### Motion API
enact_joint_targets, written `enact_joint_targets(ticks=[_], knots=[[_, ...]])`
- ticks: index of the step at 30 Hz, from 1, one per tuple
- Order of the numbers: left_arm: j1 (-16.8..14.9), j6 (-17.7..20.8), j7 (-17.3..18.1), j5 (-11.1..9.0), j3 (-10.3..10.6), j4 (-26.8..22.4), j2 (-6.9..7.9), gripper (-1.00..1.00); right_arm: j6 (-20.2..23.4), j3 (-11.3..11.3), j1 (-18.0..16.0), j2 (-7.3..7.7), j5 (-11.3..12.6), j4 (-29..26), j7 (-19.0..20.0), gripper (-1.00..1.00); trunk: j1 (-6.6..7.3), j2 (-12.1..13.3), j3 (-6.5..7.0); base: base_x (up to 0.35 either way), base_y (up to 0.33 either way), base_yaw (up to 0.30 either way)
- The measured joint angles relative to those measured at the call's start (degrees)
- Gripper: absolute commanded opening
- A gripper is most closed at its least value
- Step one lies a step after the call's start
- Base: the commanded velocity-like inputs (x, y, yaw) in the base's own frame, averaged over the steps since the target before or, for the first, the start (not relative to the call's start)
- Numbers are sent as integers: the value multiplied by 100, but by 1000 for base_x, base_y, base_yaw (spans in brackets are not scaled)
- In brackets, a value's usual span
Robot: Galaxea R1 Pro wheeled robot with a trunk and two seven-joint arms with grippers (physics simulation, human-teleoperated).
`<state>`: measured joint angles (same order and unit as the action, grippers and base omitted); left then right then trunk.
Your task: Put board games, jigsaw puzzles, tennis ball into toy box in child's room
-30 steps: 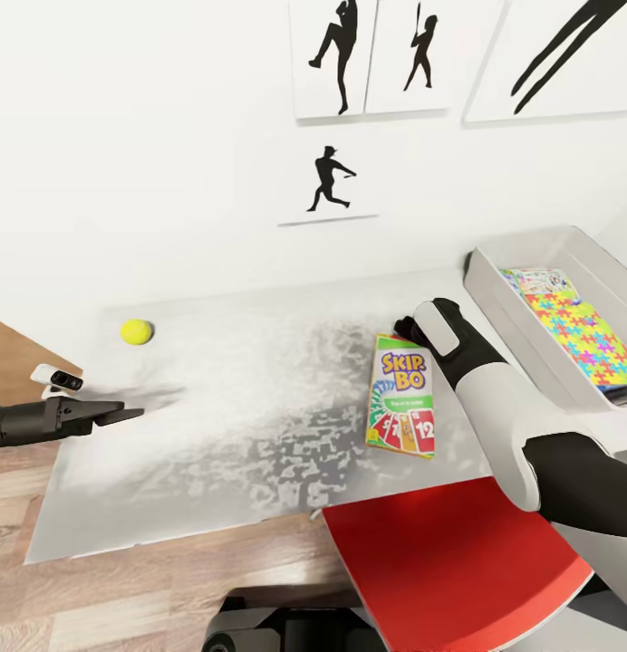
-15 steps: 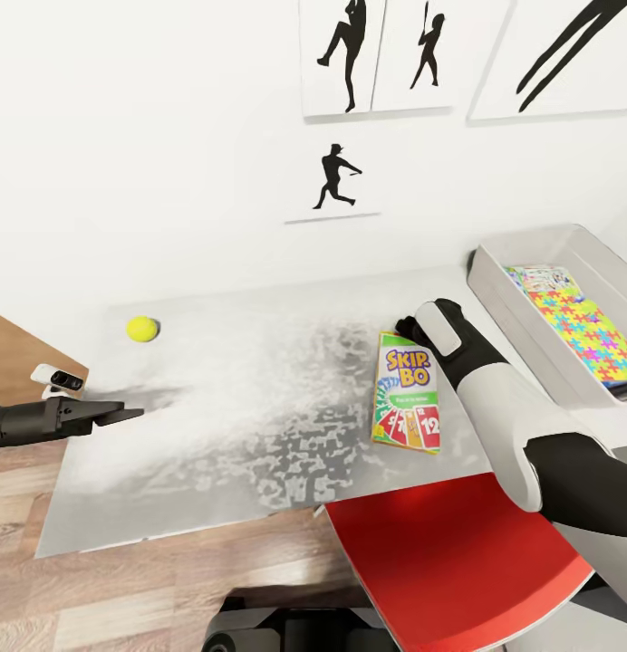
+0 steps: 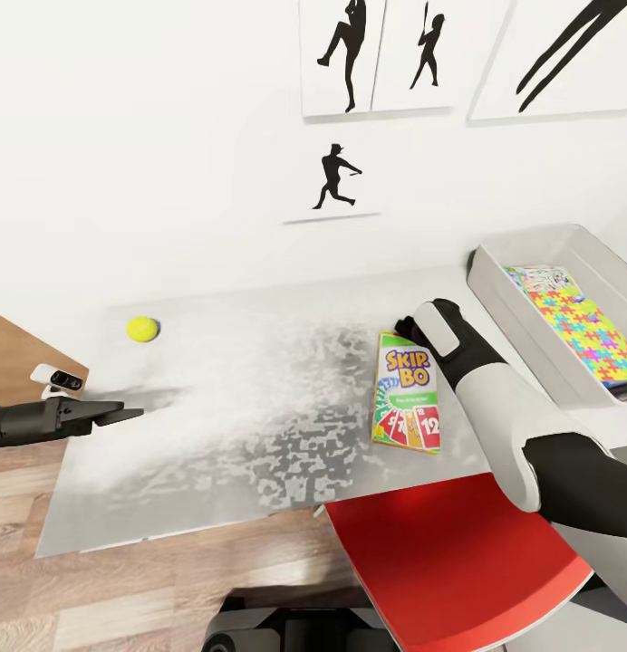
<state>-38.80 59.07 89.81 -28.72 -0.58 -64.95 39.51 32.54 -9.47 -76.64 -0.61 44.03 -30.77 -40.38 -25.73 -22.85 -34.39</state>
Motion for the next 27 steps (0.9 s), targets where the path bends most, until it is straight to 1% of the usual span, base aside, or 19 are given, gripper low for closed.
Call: enact_joint_targets(ticks=[7, 10, 21, 27], knots=[[-1, 0, 0, 1, 1, 1, 1, 100, -36, 4, 0, -4, 68, 112, 15, 100, 0, 0, 47, 0, 0, 0], [-2, 0, 0, 1, 1, 1, 1, 100, -21, 4, 4, -5, 149, 130, 4, 100, -1, 3, 73, 0, 0, 0], [-2, 0, 0, 1, 1, 1, -1, 100, -20, 5, -1, -6, 149, 130, -21, 100, -2, 3, 173, 0, 0, 0], [-1, 0, 0, 1, 1, 1, 1, 100, 0, 3, -4, -6, 150, 55, -29, 100, -2, 3, 188, 0, 0, 0]])
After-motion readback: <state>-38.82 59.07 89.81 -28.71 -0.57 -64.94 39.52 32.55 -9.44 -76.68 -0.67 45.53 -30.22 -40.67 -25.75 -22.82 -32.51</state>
